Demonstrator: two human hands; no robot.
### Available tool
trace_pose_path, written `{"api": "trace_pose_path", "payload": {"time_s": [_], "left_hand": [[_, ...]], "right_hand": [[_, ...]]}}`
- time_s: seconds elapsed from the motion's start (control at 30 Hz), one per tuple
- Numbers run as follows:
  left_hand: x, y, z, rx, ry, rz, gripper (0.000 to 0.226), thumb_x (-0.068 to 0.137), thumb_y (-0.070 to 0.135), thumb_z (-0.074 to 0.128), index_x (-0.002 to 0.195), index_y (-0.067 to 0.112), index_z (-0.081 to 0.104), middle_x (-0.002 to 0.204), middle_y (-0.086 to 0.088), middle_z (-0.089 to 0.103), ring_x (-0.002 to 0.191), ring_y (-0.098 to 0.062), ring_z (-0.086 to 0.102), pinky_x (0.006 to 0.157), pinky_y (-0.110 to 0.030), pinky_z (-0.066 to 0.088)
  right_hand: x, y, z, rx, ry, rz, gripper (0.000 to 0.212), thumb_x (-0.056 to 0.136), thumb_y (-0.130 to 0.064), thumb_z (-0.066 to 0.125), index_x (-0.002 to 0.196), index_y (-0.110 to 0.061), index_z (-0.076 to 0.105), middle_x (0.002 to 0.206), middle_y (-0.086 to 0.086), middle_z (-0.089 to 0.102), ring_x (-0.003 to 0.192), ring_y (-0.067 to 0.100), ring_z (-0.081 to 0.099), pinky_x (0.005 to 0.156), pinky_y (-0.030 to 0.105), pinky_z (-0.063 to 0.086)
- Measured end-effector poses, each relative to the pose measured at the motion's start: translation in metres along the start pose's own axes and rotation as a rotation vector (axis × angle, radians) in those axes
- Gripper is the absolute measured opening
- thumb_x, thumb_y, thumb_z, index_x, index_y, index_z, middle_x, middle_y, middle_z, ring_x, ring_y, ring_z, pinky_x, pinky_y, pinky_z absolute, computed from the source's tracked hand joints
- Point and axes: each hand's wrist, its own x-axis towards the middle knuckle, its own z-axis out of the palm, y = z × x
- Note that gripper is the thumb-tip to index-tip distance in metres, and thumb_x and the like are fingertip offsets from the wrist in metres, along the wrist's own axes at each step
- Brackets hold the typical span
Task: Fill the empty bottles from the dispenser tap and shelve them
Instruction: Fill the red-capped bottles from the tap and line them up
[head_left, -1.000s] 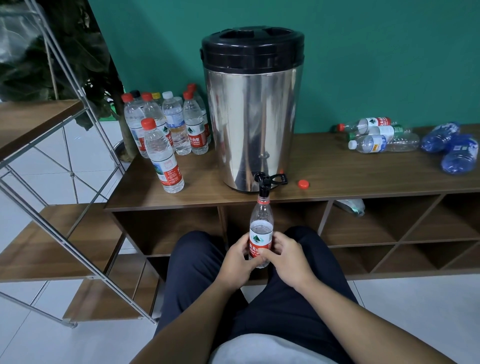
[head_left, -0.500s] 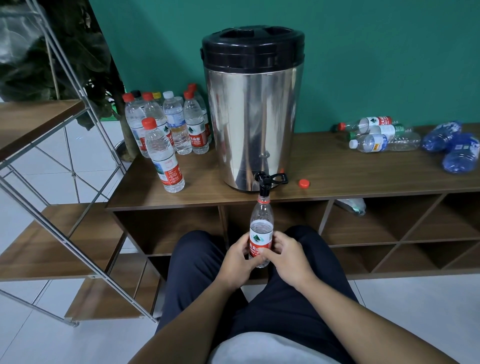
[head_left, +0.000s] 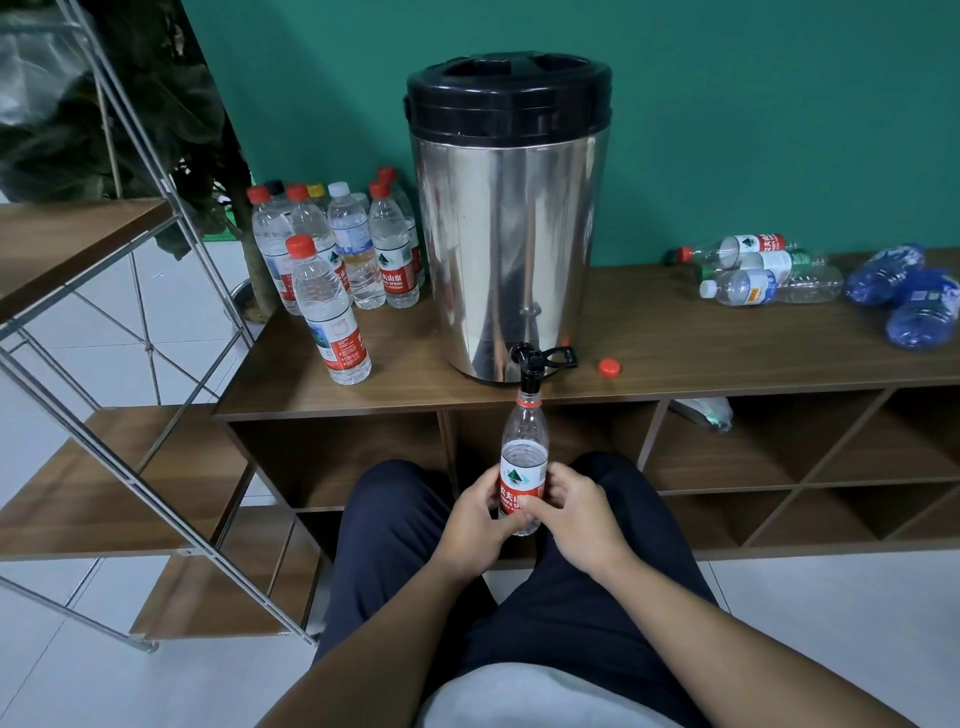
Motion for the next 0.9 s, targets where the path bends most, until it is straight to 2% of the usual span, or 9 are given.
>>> {"api": "trace_pose_path", "payload": {"time_s": [0.33,0.9], "left_hand": [[0.0006,-0.0018,-0.0005,-0.003,0.002,-0.001,0.059,0.101,0.017,0.085,0.155,0.027,0.061,0.143,0.008,0.075,0.136,-0.015,0.070,0.119,-0.049,0.055],[0.0002,0.0003,0.0002,-0.004,-0.007,-0.013,0.062,0.101,0.018,0.085,0.156,0.028,0.060,0.143,0.011,0.075,0.136,-0.012,0.069,0.119,-0.046,0.055]], "right_hand": [[0.0002,-0.0007,0.0001,0.010,-0.002,0.003,0.048,0.091,-0.018,0.089,0.135,-0.027,0.072,0.116,-0.014,0.082,0.108,0.003,0.078,0.095,0.036,0.066],[-0.0012,-0.0021,-0.0005,0.007,0.001,0.004,0.049,0.092,-0.016,0.088,0.138,-0.023,0.072,0.117,-0.014,0.081,0.108,0.001,0.077,0.094,0.032,0.066]]}}
